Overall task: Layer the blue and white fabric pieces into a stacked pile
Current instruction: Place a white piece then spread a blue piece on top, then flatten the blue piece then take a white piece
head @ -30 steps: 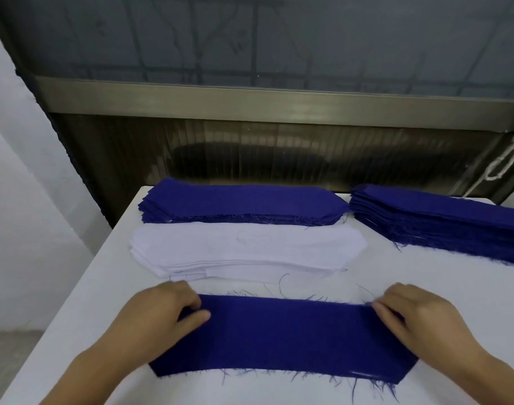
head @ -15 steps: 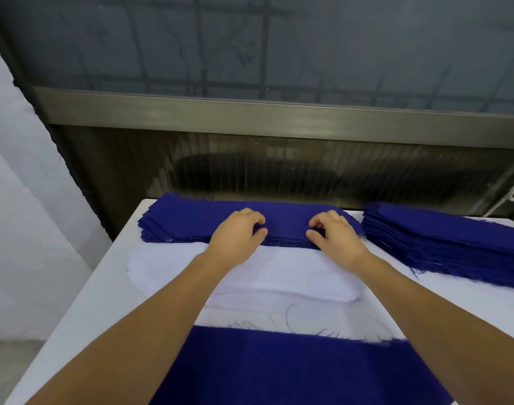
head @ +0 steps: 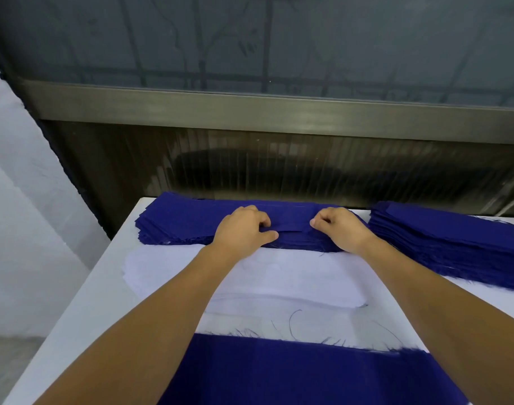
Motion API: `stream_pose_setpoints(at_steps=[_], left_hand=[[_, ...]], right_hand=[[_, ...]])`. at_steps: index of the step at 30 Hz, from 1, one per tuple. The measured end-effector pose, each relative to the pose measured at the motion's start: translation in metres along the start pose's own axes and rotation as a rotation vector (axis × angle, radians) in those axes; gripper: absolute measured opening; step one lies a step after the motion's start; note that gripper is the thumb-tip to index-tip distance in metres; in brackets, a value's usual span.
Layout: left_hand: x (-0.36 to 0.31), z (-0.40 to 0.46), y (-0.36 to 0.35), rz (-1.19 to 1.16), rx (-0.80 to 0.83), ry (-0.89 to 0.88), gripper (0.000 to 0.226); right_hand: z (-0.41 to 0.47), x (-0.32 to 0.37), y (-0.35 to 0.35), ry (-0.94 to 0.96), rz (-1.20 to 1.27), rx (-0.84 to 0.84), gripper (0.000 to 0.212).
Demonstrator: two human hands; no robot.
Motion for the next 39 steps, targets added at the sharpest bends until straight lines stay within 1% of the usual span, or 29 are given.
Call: stream_pose_setpoints(at_steps=[3,8,12,14,16,17,20,22,24,27,30,33,35,36,38,39], left_hand=[[-0.001,0.002,0.003,0.020,-0.014,-0.002,0.029],[0.001,0.005,0.006,0.041,-0.013,0.040,0.025],[0.008,0.007,0.009,-0.033,-0.049,0.101,0.014],[0.012,0.009,0.008,-0.085,-0.072,0.138,0.010],[0.016,0.012,0.007,-0.149,-0.074,0.157,0.005],[0.018,0.013,0.006,-0.184,-0.065,0.159,0.004],[0.023,0.016,0.005,-0.307,-0.032,0.145,0.004],[0.026,0.017,0.005,-0.377,-0.010,0.137,0.010],[0.027,0.017,0.006,-0.411,0.014,0.132,0.013],[0.024,0.016,0.007,-0.328,0.035,0.120,0.015],[0.030,0.004,0.015,-0.141,-0.036,0.177,0.019],[0.051,-0.015,0.028,0.016,-0.116,0.240,0.018],[0.070,-0.028,0.037,0.063,-0.148,0.273,0.016],[0.079,-0.034,0.042,0.076,-0.165,0.290,0.015],[0.092,-0.045,0.048,0.096,-0.198,0.306,0.013],[0.094,-0.049,0.050,0.111,-0.207,0.305,0.014]], right_hand=[[0.000,-0.001,0.001,-0.016,0.030,0.014,0.032],[-0.003,0.000,0.001,-0.028,-0.004,0.009,0.031],[-0.006,0.010,-0.004,-0.016,-0.063,-0.019,0.027],[-0.009,0.023,-0.005,0.053,-0.191,-0.066,0.026],[-0.011,0.037,-0.006,0.114,-0.331,-0.127,0.019],[-0.012,0.040,-0.007,0.123,-0.357,-0.155,0.019],[-0.012,0.038,-0.007,0.103,-0.306,-0.179,0.019],[-0.010,0.034,-0.008,0.085,-0.237,-0.153,0.013],[-0.007,0.029,-0.006,0.057,-0.115,-0.116,0.009],[-0.003,0.021,-0.005,0.003,0.094,-0.081,0.016],[-0.002,0.011,-0.001,-0.064,0.149,-0.103,0.016],[-0.004,0.000,0.005,-0.114,0.085,-0.124,0.018],[-0.007,-0.006,0.008,-0.141,-0.017,-0.127,0.010],[-0.009,-0.006,0.008,-0.146,-0.072,-0.131,0.012],[-0.013,-0.006,0.007,-0.142,-0.164,-0.133,0.022],[-0.015,-0.004,0.006,-0.130,-0.189,-0.142,0.023]])
Point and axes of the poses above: each hand's wrist, its own z-axis towards the middle knuckle, its own y-axis out of the back of the hand, x = y × z, the point moved 10 cm from there along z, towards the middle knuckle, and after that the axes turned 13 degrees about x, right-handed, at the moved point
